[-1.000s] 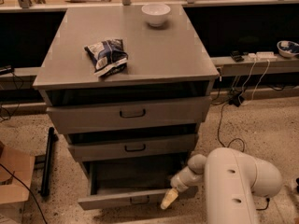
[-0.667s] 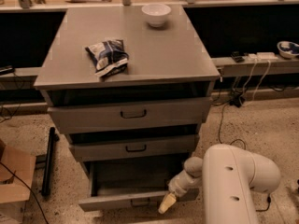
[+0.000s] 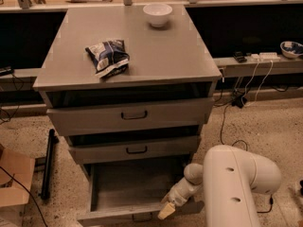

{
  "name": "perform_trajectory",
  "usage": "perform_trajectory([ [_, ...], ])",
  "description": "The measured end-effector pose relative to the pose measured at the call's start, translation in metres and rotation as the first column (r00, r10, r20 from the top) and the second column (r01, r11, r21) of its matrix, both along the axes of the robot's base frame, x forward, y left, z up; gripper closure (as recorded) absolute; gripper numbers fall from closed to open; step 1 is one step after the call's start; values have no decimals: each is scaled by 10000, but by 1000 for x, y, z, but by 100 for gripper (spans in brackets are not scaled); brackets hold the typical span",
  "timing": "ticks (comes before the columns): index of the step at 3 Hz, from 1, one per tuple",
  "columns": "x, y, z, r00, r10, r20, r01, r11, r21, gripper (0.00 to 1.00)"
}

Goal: Open bottom drawer

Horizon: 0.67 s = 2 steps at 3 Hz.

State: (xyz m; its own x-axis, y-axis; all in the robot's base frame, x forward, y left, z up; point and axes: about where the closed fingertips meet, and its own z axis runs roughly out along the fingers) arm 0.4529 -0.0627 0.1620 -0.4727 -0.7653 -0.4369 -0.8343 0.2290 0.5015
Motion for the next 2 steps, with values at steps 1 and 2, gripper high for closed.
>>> perform_trajectory([
  [1,-15,2,-1,9996,-31,-283,32,10000,13,14],
  [2,-15,2,-1,9996,-31,-283,31,10000,13,0],
])
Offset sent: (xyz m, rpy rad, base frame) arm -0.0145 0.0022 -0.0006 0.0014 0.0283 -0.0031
